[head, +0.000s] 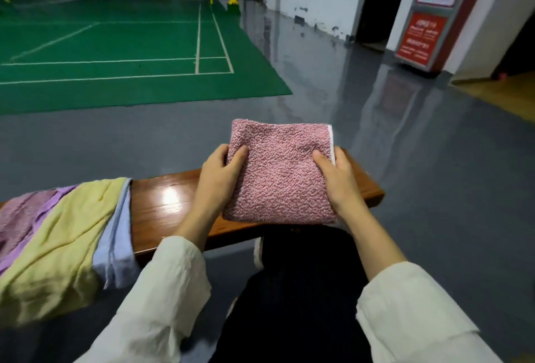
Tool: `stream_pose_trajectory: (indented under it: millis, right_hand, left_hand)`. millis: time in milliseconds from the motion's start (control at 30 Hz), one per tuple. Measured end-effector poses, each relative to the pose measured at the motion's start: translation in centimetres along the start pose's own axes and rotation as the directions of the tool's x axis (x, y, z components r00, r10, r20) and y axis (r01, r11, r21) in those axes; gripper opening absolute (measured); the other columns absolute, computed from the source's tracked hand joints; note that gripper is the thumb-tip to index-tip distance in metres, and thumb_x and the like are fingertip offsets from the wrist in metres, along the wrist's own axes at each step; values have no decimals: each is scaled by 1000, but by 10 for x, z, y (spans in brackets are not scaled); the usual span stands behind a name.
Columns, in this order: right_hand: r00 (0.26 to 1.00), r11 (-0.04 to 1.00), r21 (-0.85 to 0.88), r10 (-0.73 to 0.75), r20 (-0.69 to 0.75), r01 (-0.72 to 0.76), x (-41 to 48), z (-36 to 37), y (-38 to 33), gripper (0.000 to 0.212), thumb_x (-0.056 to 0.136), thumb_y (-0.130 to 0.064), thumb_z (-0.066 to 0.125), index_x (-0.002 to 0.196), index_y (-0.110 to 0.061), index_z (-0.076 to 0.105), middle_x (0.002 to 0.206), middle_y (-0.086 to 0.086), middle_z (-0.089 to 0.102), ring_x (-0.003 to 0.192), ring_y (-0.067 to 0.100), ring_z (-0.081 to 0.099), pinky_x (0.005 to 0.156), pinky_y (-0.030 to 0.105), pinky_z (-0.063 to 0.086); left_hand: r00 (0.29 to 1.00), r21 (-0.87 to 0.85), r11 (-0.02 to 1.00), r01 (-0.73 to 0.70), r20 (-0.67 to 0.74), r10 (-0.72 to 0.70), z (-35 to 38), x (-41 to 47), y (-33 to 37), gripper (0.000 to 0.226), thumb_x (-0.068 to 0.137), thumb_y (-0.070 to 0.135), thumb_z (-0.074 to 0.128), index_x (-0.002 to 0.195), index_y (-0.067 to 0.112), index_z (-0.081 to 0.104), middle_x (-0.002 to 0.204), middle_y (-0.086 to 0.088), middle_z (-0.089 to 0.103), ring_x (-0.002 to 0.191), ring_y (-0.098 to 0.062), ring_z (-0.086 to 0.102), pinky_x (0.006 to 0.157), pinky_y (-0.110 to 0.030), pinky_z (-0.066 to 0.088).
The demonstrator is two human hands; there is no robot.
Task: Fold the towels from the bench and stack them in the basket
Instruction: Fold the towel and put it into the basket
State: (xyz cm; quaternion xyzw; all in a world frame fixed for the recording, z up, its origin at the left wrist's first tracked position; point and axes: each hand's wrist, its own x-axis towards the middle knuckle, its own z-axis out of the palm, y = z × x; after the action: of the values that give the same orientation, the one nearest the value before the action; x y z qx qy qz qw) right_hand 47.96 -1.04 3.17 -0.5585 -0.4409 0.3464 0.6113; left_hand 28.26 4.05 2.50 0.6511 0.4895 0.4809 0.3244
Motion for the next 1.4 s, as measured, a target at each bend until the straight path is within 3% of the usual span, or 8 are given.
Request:
stream_pose_trajectory:
  millis: [133,233,500,900,1000,1100,1233,1400]
  right_hand:
    - [991,999,-30,-28,-133,24,-9,-56,-3,6,97,-21,53,102,-20,56,89,-9,62,78,6,58,67,12,46]
    - [972,999,-44,-22,-236,12,-19,-99,-3,3,95,-24,55,94,-25,58,92,-8,65,86,12,61,83,29,49]
    - [837,998,-43,10,-547,-40,-92,-231,6,5,96,-26,53,93,-27,57,93,-9,65,85,10,62,77,28,50]
    - [387,992,43,87,-918,-121,-283,-385,44,17,98,-18,51,113,-14,58,97,-6,66,81,-2,63,72,17,48]
    - [269,966,35,106,-957,-256,-322,-406,65,14,96,-30,54,102,-19,59,95,0,65,86,14,63,79,36,52]
    - [195,934,69,145,-970,-350,-349,-420,84,13,97,-30,51,100,-18,55,90,-5,61,83,14,58,73,31,46]
    - [166,900,105,191,-967,-424,-362,-437,110,17,98,-31,47,108,-17,50,97,-2,58,91,15,55,67,24,40]
    - [157,872,169,267,-951,-459,-358,-453,140,51,96,-43,49,140,-19,42,134,3,53,121,23,51,103,44,41]
  left_hand:
    - [993,-12,998,-61,98,62,45,-8,32,29,95,40,52,89,13,59,83,5,64,73,-5,57,64,-26,42]
    - [978,-18,994,-110,175,111,83,-15,55,32,96,41,50,88,11,55,80,5,62,69,-4,55,61,-22,40]
    - [871,-86,968,-236,423,250,213,-64,107,32,96,42,51,85,12,53,77,7,59,66,3,52,57,-13,37]
    - [435,-235,928,-289,832,346,405,-237,158,38,97,38,48,79,6,42,71,-2,54,64,-8,48,57,-14,33]
    - [296,-238,930,-279,900,320,432,-279,158,30,100,31,43,81,7,41,74,-5,54,67,-17,47,61,-27,35]
    - [189,-237,925,-298,935,301,452,-310,151,24,100,28,41,83,11,39,80,-5,55,75,-23,49,61,-37,31]
    - [126,-204,921,-331,958,257,478,-332,134,20,100,31,43,102,11,47,105,-15,62,95,-30,57,67,-31,31]
    - [143,-145,930,-337,969,202,506,-342,109,30,100,32,44,116,8,50,116,-16,62,104,-33,58,75,-32,37]
